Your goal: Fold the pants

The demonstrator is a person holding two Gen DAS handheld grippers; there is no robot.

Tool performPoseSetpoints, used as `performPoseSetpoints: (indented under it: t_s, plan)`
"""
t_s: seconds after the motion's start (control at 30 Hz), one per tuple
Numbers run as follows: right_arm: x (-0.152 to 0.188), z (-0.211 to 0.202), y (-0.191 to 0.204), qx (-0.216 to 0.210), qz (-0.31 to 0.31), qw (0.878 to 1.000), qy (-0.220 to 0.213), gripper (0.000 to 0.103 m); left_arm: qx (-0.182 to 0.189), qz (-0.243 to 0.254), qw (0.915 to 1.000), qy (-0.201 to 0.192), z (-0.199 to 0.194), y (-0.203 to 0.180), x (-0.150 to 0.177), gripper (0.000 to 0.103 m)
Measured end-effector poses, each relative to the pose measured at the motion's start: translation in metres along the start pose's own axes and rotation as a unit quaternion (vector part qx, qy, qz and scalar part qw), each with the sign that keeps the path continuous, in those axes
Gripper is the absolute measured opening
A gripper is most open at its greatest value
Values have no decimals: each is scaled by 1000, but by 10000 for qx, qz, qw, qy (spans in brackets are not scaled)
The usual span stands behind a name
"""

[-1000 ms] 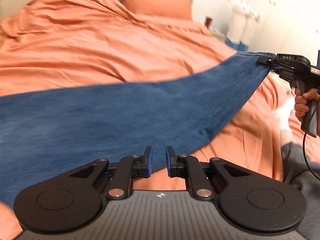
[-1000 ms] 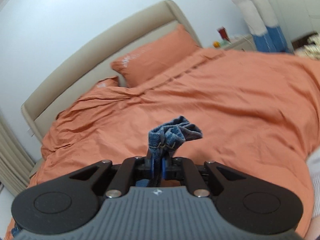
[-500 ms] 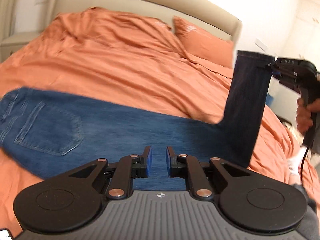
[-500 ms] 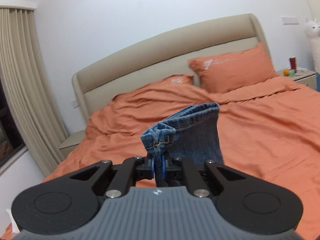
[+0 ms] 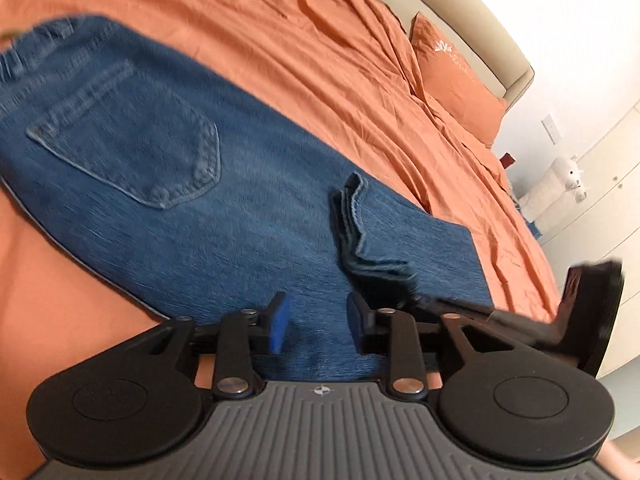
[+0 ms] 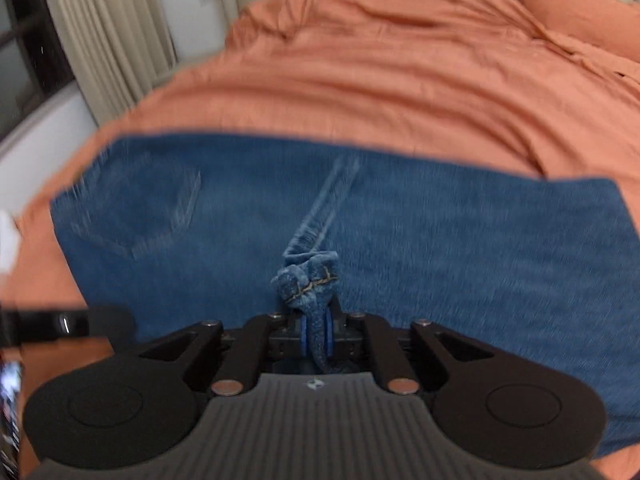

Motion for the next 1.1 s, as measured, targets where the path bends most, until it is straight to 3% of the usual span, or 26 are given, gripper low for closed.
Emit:
performPoseSetpoints:
  t_s: [0.07, 0.2, 0.37, 0.47, 0.6, 0.67, 0.8, 0.83, 0.87, 1.0, 1.1]
  plan:
    - [7, 3, 0, -72, -63, 9999, 56, 14, 111, -112, 9999, 51, 7, 0, -4, 43]
    - [1, 4, -4, -436, -87, 9985, 312, 42, 317, -315, 9989, 128, 21, -1, -13, 55]
    - [-3, -17, -8, -789, -87, 9958, 455, 49, 335, -226, 9990, 204, 49, -5, -34, 60]
    - [-11, -35, -24, -620, -131, 9977, 221, 57, 463, -256, 9981, 303, 72, -6, -49, 61]
    - [-19, -50, -71, -154, -27, 9999, -9, 57, 574, -513, 9962, 408, 108, 2, -65, 61]
    - [-21, -58, -100, 109, 60, 9998, -140, 57, 606, -604, 9952, 486, 124, 7, -69, 56]
    - [-19, -74, -150, 462, 299, 9980, -307, 55, 679, -523, 9956, 391, 134, 6, -75, 21]
    - [-17, -77, -162, 513, 348, 9975, -346, 53, 638, -363, 9969, 269, 131, 2, -77, 10]
    - [-15, -79, -172, 573, 366, 9970, -378, 44, 692, -149, 9974, 143, 125, -4, -79, 8]
    - [-13, -85, -203, 860, 318, 9949, -427, 23, 872, 871, 9915, -409, 88, -42, -87, 6]
    - [-21, -84, -215, 872, 279, 9944, -536, 16, 702, 1589, 9822, -713, 67, -65, -92, 6]
Point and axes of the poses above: each gripper's, at about its wrist camera, not at the fingertips, and z roughly the way its jaws point, y to its left, x to its underside, the point moved 5 cm from there along z, roughly the way its jaws point, and after that the axes turned 3 degrees about z, right-handed, at the moved point
